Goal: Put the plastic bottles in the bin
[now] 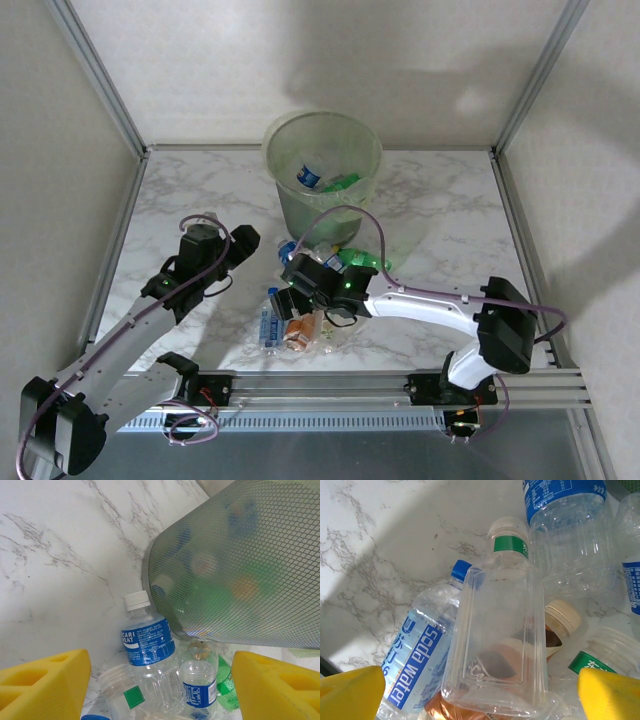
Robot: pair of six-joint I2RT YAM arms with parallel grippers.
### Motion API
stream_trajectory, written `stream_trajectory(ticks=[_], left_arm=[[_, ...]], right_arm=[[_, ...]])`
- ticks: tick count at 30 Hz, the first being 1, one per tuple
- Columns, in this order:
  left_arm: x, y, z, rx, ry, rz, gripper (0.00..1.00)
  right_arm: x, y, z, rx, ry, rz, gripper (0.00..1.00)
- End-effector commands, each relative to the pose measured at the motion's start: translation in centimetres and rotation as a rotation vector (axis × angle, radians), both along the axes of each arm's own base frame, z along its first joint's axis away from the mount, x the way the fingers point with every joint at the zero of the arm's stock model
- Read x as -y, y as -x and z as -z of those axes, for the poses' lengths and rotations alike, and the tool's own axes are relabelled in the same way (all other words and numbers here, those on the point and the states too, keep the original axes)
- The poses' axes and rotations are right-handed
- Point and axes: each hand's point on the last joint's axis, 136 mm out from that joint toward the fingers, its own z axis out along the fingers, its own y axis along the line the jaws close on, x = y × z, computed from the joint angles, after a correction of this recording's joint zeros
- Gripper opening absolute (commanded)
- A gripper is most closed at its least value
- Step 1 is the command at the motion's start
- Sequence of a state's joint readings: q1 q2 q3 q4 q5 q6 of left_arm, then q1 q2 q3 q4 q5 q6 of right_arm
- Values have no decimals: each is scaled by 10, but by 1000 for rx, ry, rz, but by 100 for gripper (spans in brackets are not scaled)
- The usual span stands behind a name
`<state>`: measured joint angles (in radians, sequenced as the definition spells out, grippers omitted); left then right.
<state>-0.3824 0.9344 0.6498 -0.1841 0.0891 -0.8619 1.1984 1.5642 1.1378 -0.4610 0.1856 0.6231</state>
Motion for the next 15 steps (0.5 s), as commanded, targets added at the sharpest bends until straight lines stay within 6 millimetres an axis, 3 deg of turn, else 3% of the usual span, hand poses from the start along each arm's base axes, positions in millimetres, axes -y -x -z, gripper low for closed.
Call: stream_trajectory(ticks=[1,9,15], left_arm=[[-6,1,3,-2,0,-25,74],[-6,1,5,-3,-2,-24,74],[-5,1,7,-5,1,-19,74]], right_arm=[[1,3,18,-14,42,13,97],[0,1,39,-21,91,28,92],[3,-2,42,-16,108,40,88]])
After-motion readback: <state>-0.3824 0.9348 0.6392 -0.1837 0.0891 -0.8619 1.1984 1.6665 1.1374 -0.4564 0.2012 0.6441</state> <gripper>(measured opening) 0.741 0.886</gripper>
